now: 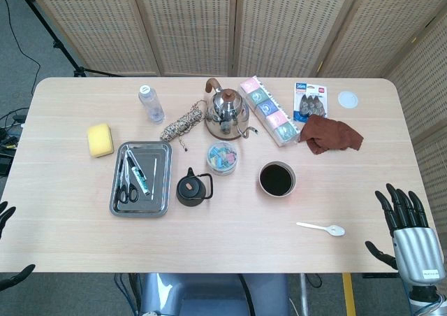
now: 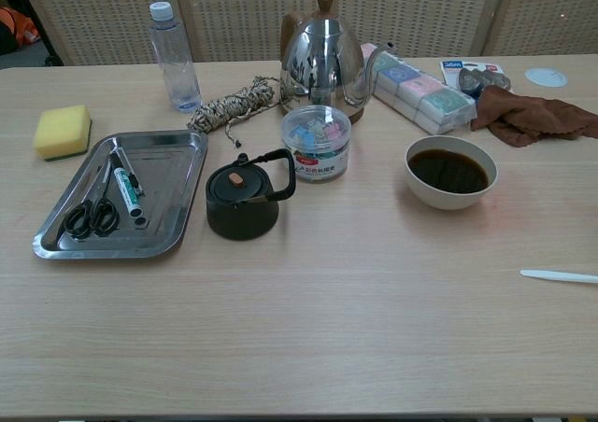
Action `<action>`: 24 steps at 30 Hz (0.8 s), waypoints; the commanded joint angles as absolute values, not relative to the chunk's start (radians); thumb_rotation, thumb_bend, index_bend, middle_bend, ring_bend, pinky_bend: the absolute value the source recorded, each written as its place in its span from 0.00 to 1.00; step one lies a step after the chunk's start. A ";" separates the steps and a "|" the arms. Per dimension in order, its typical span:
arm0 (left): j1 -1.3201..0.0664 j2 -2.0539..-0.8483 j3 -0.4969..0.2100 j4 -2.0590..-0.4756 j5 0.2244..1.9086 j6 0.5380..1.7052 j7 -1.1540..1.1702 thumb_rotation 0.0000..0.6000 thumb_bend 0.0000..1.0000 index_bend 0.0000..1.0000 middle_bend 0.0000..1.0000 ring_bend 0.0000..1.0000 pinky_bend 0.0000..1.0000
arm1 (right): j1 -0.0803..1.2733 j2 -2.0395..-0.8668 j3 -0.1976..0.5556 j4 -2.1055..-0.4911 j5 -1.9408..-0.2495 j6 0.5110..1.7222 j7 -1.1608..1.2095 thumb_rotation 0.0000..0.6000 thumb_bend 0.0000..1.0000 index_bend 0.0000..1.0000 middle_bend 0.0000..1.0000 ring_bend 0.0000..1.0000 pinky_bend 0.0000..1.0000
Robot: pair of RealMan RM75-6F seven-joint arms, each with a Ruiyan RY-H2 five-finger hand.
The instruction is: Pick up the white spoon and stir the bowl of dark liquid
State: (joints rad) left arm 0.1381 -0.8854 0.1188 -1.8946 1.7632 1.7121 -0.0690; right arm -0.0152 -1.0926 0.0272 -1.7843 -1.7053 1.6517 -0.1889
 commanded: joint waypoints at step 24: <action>0.133 -0.879 0.110 -1.905 1.738 1.692 -0.077 1.00 0.00 0.00 0.00 0.00 0.00 | 0.169 -1.335 0.059 -1.640 -1.521 1.280 -0.188 1.00 0.22 0.50 0.00 0.00 0.00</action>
